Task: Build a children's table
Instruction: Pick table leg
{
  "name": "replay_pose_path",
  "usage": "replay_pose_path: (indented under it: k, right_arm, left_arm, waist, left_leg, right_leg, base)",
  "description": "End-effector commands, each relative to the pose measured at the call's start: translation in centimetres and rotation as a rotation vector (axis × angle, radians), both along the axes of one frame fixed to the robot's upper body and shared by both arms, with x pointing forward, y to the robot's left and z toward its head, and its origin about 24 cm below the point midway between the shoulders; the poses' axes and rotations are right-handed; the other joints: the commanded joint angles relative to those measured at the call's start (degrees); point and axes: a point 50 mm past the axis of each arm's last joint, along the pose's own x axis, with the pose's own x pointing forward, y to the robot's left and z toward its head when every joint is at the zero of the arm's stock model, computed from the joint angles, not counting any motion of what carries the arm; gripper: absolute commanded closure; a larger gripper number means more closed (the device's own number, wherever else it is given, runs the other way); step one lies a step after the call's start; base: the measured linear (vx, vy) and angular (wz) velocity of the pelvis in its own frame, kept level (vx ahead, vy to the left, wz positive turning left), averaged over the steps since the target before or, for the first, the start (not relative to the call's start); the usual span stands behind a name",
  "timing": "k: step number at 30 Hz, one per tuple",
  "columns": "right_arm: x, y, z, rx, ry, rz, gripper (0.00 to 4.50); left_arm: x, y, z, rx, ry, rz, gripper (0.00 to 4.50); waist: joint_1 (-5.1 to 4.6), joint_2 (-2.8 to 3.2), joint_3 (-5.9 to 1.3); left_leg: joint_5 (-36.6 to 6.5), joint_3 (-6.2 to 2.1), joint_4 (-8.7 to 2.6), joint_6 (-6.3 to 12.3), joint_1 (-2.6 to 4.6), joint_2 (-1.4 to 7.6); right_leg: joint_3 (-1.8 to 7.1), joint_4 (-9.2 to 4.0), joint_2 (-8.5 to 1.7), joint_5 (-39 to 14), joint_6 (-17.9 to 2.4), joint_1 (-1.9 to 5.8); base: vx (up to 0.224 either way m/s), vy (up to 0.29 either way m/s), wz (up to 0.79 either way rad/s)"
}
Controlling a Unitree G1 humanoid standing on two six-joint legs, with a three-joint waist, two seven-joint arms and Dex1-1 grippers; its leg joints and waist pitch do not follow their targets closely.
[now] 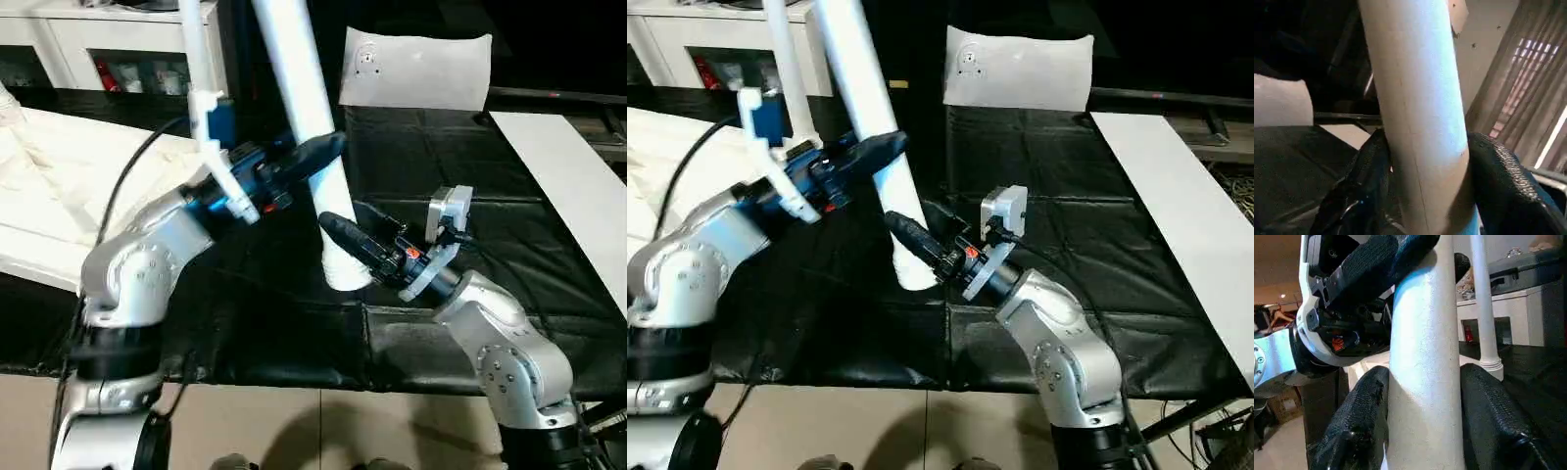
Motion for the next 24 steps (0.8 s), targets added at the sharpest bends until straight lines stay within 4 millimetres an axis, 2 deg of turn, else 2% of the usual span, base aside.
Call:
replay_pose_path:
  k: [1,3,5,10,13,14,18,24]
  right_arm:
    - [-0.2,0.3,0.4,0.001,-0.03,0.015,2.64]
    - [-0.1,0.3,0.4,-0.007,-0.031,0.009,2.64]
    - [0.0,0.3,0.4,-0.013,-0.031,0.006,2.64]
    - [0.2,0.3,0.4,-0.03,-0.032,-0.008,2.64]
    - [0.4,0.3,0.4,-0.044,-0.032,-0.013,2.64]
    - [0.5,0.3,0.4,-0.049,-0.032,-0.015,2.64]
    - [0.6,0.3,0.5,-0.062,-0.032,-0.025,2.64]
    - [0.8,0.4,0.6,-0.076,-0.024,-0.037,2.64]
  left_arm:
    - [0.5,0.3,0.2,-0.001,0.024,0.038,2.4]
    - [0.9,0.3,0.5,-0.053,0.064,0.056,2.48]
    - [1.0,0.4,0.5,-0.047,0.067,0.06,2.54]
    - [1.2,0.6,0.3,-0.01,0.059,0.083,2.61]
    - [1.4,0.8,0.0,-0.028,0.132,0.103,2.62]
    - [1.6,0.8,-0.1,-0.045,0.167,0.111,2.63]
    - [2.3,1.3,-0.4,-0.089,0.242,0.175,2.64]
    - [2.2,1.3,-0.4,0.027,0.144,0.186,2.65]
  waist:
    - [0.18,0.82,-3.73]
    - [0.27,0.78,-3.81]
    - [0.27,0.64,-3.79]
    - [0.38,0.73,-3.77]
    - [0.45,0.79,-3.77]
    - [0.38,0.37,-3.81]
    - [0.6,0.55,-3.76]
    - [0.65,0.6,-3.82]
  left_leg:
    - [-11.3,0.94,-4.38,-1.54,0.48,0.88]
    - [-10.3,1.04,-4.19,-1.45,0.48,0.78]
    - [-10.2,1.02,-4.24,-1.27,0.45,0.82]
    - [-10.1,1.02,-4.29,-1.09,0.45,0.88]
    - [-10.4,1.04,-4.28,-1.3,0.54,0.89]
    - [-10.2,1.14,-4.17,-1.4,0.52,0.84]
    - [-10.2,1.15,-4.1,-1.29,0.56,0.71]
    - [-9.0,1.05,-4.27,-1.1,0.47,0.88]
  right_leg:
    - [1.24,-3.59,-2.47,-9.5,-11.2,3.18]
    - [1.23,-3.54,-2.44,-8.1,-11.6,3.22]
    - [1.23,-3.59,-2.43,-8.2,-11.6,3.22]
    - [1.24,-3.6,-2.43,-8.5,-11.2,3.26]
    - [1.22,-3.57,-2.42,-8.8,-11.2,3.17]
    - [1.23,-3.48,-2.36,-8.5,-11.2,3.23]
    - [1.22,-3.69,-2.39,-9.5,-11.3,3.18]
    - [1.21,-3.61,-2.43,-8.1,-10.5,3.26]
  base:
    - [0.0,0.0,0.0]
    - [0.0,0.0,0.0]
    - [0.0,0.0,0.0]
    - [0.0,0.0,0.0]
    - [0.0,0.0,0.0]
    - [0.0,0.0,0.0]
    - [0.0,0.0,0.0]
    - [0.0,0.0,0.0]
